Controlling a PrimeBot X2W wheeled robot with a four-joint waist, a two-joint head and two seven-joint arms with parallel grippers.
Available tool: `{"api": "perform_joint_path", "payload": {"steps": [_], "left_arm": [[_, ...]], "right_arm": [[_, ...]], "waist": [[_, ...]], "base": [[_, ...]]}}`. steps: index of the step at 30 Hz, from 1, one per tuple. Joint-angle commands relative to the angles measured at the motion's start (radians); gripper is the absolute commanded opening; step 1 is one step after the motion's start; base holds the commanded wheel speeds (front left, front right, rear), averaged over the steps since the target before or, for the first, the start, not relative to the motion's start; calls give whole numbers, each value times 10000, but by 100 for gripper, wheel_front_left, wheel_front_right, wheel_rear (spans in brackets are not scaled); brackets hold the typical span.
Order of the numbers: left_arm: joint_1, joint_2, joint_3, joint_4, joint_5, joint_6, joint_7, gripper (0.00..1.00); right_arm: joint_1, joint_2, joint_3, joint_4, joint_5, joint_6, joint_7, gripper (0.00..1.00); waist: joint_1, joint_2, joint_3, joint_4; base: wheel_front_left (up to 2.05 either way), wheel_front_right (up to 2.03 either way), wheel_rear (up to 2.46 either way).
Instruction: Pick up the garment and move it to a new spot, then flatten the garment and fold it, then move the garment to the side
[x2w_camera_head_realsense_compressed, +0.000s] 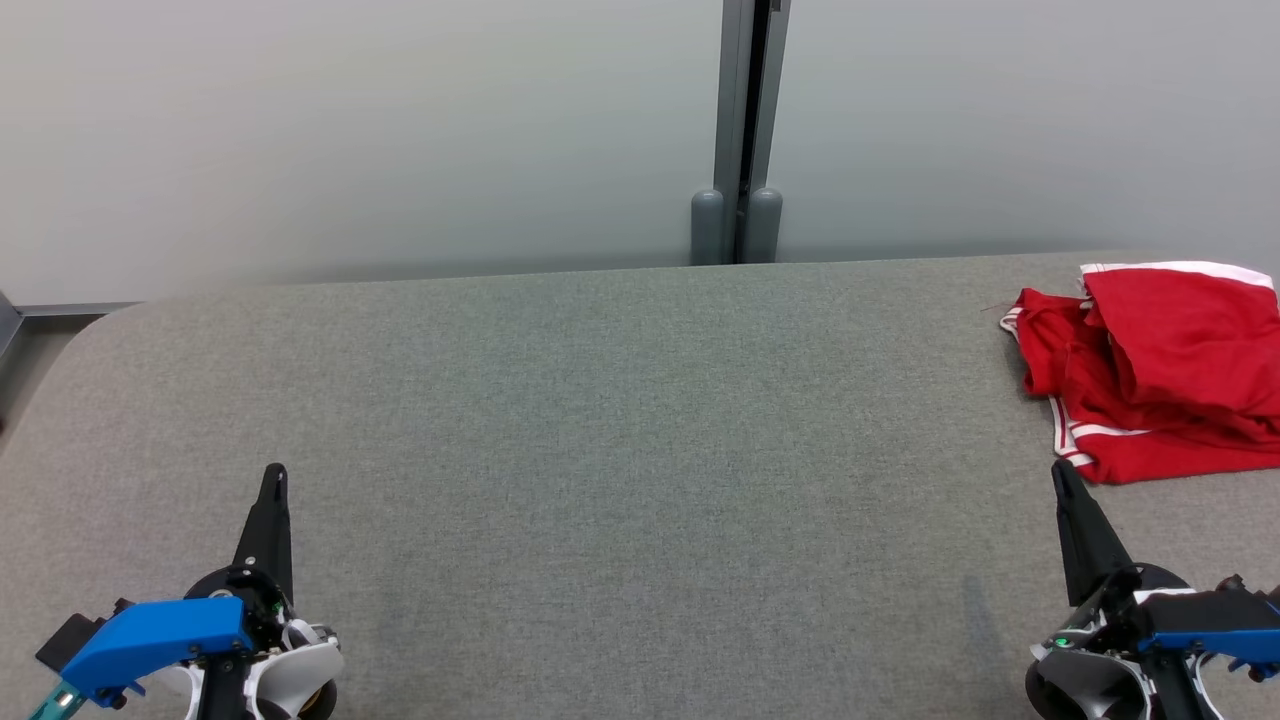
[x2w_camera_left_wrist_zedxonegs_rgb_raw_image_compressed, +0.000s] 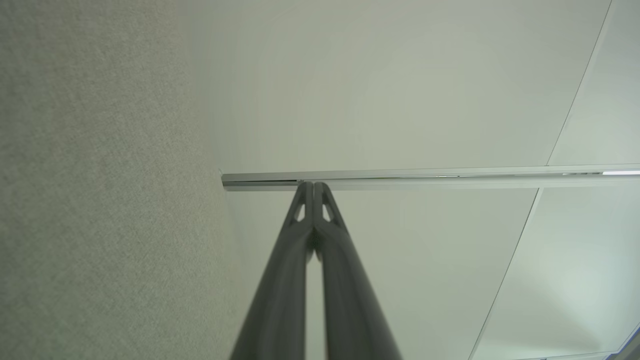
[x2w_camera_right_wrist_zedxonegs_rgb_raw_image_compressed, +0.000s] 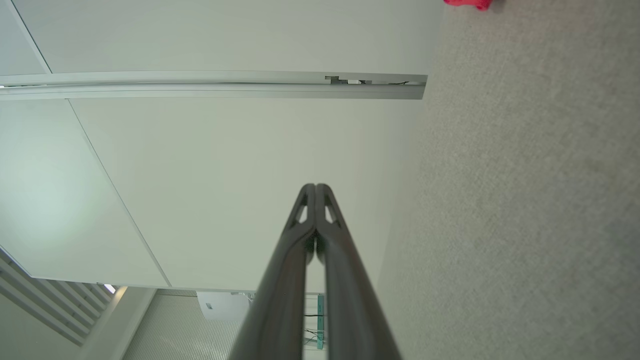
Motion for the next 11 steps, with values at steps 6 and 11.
{"api": "perform_joint_path", "payload": {"steps": [6, 11], "left_arm": [[-90, 5, 10, -41, -25, -47, 32, 0], [-90, 5, 10, -41, -25, -47, 32, 0]], "right_arm": [[-140, -48, -16, 16, 28, 4, 14, 0], [-140, -48, -16, 16, 29, 4, 14, 0]], "waist": [[0, 0, 0, 0], [0, 0, 0, 0]], "base": [[0, 0, 0], [0, 0, 0]]}}
